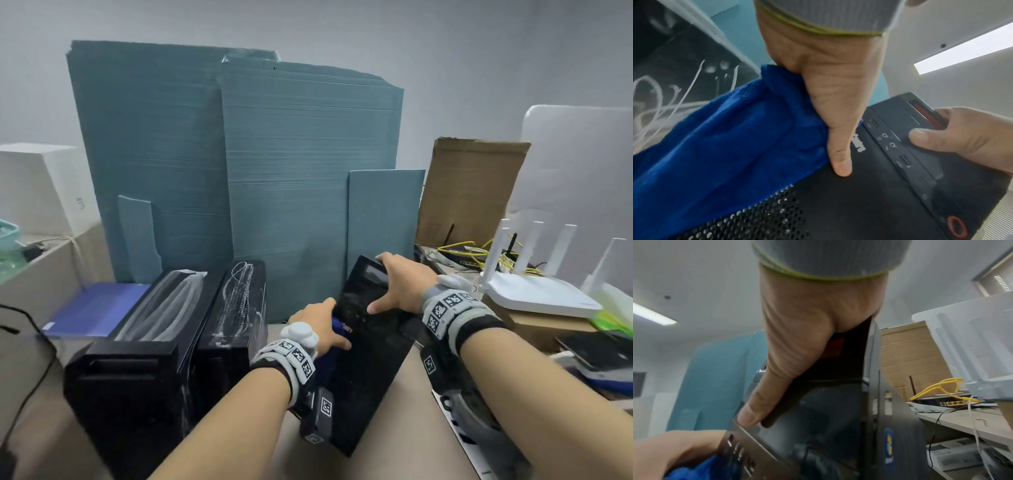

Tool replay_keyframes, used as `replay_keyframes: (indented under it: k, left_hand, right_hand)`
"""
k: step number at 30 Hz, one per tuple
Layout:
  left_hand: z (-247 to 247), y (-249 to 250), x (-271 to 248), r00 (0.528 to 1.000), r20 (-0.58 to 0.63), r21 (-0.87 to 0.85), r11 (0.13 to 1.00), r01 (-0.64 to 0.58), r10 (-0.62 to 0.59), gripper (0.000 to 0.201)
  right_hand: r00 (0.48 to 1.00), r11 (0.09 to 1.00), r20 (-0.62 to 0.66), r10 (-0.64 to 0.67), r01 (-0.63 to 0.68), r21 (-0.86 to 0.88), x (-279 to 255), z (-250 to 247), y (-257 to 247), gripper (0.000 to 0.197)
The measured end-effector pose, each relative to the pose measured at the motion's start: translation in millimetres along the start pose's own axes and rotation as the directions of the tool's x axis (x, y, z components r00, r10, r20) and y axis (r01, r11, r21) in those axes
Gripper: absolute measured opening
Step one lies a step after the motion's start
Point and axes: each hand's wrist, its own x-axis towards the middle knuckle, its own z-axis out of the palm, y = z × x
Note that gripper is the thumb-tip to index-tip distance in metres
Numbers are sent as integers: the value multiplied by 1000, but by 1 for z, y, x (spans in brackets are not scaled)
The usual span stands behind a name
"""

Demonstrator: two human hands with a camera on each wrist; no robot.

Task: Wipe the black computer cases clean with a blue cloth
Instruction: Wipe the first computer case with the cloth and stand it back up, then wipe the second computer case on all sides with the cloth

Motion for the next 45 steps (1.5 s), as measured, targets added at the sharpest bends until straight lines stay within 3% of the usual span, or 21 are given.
replay_keyframes:
  k: [7,13,23,31,34,37,39,41,45]
  left_hand:
    - [90,-1,7,996,91,-228,973,33,-13,63]
    - [120,43,5,995,84,-52,997,48,-44,64]
    - [172,80,7,993,111,74,996,-59,50,60]
    - [175,66,7,986,150,-10,997,-72,73,52]
    - [167,50,4,979,186,44,994,-99,89,37]
    - [152,27,-4,987,150,105,992,-72,56,19]
    - [140,11,-11,997,75,103,995,5,-13,13]
    - [121,-18,-20,994,-19,99,989,110,-109,20]
    - [70,-74,-50,948,-288,135,975,177,-132,13]
  right_hand:
    - [982,985,150,-115,132,-108,-13,41,13,91]
    - [977,976,185,-105,137,-167,-30,56,54,87]
    - [966,952,239,-98,161,-260,-55,70,111,75]
    - [972,962,232,-34,94,-256,-56,74,106,73]
    - [959,984,276,55,-6,-176,-47,71,89,77]
    - [958,994,286,14,17,-107,-36,71,52,84]
    - [978,998,200,-59,65,-25,-30,76,23,84]
    - [984,984,92,-150,139,110,-21,85,-22,77]
    - [957,908,37,-287,260,329,-6,106,-103,75]
